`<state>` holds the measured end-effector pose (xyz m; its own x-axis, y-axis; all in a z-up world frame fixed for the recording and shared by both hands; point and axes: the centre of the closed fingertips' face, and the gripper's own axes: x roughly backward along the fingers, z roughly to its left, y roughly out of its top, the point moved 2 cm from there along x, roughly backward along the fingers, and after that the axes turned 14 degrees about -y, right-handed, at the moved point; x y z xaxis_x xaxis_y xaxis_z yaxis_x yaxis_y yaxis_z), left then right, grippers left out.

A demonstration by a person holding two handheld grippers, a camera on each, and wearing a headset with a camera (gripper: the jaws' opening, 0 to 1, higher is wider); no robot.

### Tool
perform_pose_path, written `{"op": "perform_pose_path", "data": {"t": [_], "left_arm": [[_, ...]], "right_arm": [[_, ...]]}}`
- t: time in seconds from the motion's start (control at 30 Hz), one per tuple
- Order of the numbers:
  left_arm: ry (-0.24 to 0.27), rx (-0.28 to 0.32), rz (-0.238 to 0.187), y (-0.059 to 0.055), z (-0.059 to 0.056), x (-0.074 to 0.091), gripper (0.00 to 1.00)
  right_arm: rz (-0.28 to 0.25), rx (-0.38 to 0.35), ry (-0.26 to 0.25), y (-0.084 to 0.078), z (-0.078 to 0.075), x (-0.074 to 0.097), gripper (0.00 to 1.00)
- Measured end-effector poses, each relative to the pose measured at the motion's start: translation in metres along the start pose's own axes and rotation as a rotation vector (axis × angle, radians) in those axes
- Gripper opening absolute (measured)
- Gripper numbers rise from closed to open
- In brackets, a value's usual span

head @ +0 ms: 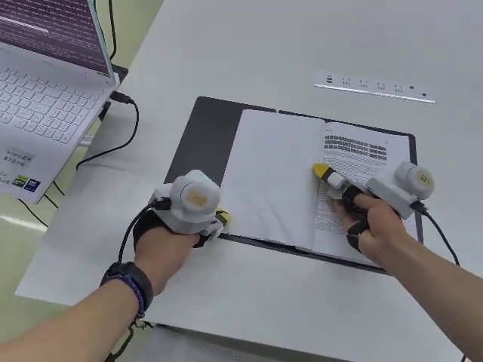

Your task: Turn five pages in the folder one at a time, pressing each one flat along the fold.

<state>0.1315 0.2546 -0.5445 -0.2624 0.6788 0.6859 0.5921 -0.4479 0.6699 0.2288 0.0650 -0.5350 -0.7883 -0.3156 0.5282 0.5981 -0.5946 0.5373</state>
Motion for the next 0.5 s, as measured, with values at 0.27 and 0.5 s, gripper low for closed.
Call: {"op": "perform_pose_path", "data": {"t": [0.27,0.5], "left_arm": [[0.005,0.000,0.002,0.000,0.000,0.000,0.00],[0.012,0.004,-0.003,0.000,0.000,-0.001,0.00]], "right_arm": [[-0.034,-0.042,0.001,0.008,0.006,-0.008,0.00],[-0.059,-0.070,-0.001,0.013,0.018,-0.008,0.00]]}}
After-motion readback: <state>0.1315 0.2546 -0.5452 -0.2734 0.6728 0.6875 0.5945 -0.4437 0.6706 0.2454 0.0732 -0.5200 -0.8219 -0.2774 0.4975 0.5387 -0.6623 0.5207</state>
